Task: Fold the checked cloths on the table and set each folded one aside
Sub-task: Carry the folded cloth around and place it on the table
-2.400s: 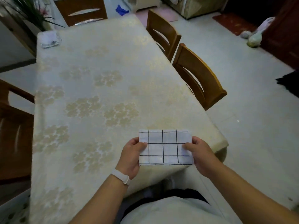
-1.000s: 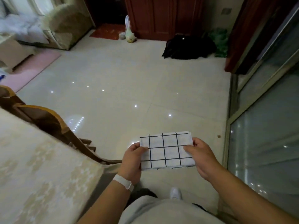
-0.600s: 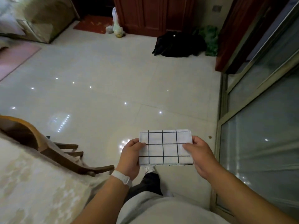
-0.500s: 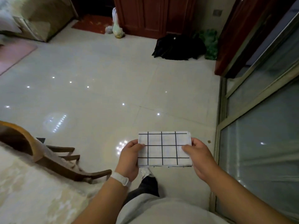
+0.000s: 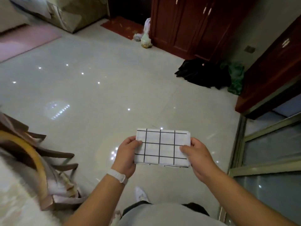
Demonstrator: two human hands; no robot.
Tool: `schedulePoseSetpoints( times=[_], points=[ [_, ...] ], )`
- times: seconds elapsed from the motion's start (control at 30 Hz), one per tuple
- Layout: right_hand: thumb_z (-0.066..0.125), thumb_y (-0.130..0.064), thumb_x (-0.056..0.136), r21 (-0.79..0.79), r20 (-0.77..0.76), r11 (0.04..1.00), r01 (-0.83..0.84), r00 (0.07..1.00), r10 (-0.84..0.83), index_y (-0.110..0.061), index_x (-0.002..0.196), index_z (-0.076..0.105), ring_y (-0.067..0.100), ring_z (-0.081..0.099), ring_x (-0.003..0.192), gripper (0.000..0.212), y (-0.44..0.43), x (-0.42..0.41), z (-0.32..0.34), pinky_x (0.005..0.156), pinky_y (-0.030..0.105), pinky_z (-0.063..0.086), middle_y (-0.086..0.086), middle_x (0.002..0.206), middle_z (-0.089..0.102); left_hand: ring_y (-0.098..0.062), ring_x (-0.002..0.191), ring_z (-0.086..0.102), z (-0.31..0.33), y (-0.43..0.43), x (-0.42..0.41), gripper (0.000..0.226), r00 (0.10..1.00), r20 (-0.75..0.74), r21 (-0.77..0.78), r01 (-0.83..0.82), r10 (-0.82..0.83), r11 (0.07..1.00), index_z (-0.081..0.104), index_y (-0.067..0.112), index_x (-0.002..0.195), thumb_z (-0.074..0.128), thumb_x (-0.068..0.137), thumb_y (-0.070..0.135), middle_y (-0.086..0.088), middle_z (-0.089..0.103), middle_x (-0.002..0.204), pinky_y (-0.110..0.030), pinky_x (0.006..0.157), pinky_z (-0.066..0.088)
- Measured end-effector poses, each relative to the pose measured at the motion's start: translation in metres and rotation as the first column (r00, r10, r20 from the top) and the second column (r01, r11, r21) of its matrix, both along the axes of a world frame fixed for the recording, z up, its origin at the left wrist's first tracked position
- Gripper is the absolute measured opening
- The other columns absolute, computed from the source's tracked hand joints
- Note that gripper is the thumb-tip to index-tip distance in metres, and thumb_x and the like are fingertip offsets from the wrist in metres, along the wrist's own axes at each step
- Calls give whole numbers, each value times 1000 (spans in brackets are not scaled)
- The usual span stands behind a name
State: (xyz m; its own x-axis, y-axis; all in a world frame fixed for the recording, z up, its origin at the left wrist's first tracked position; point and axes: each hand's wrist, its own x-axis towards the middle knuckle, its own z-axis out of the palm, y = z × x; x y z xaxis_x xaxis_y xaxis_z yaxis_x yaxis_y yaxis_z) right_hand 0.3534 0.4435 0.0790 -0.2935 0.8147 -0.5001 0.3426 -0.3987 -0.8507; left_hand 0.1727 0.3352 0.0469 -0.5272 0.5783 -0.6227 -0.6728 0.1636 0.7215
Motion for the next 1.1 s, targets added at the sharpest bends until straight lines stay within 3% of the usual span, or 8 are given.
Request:
schedulePoseSetpoints(
  times=[0.27,0.47,0.7,1.0,1.1],
  points=[
    [53,6,84,-19,-52,985,-174,984,173,-12,91,68,22,68,77,24,33,-99,7,70,37,54,4,84,75,-29,85,61,11,0,-75,20,984,-24,-6,-177,177,984,62,4,104,53,87,0,-18,67,97,-41,75,50],
    [55,2,84,-47,-52,955,-292,956,290,-12,91,66,21,67,76,19,75,-162,-3,69,38,53,9,88,72,-30,87,64,3,21,-118,24,957,-20,-60,-291,290,955,61,2,110,53,87,1,-19,70,101,-46,78,53],
    [56,1,84,-113,-71,902,-418,908,412,-11,92,67,20,69,74,18,162,-238,-29,62,33,53,7,86,73,-30,84,64,-3,91,-174,19,910,-43,-113,-415,412,903,63,7,100,53,86,-2,-17,70,98,-44,78,53],
    [56,-1,81,-119,-81,814,-569,823,563,-12,94,68,31,70,87,21,293,-334,-18,78,49,57,14,95,73,-31,86,65,27,201,-244,19,873,-123,-137,-486,472,863,65,8,100,54,86,0,-19,71,101,-49,81,53],
    [56,-1,80,-108,-109,803,-586,810,576,-13,92,69,24,70,80,21,308,-362,-14,68,38,57,9,90,75,-34,91,66,36,215,-258,23,856,-131,-148,-515,500,844,64,5,106,54,86,1,-20,71,105,-53,85,53]
  ],
)
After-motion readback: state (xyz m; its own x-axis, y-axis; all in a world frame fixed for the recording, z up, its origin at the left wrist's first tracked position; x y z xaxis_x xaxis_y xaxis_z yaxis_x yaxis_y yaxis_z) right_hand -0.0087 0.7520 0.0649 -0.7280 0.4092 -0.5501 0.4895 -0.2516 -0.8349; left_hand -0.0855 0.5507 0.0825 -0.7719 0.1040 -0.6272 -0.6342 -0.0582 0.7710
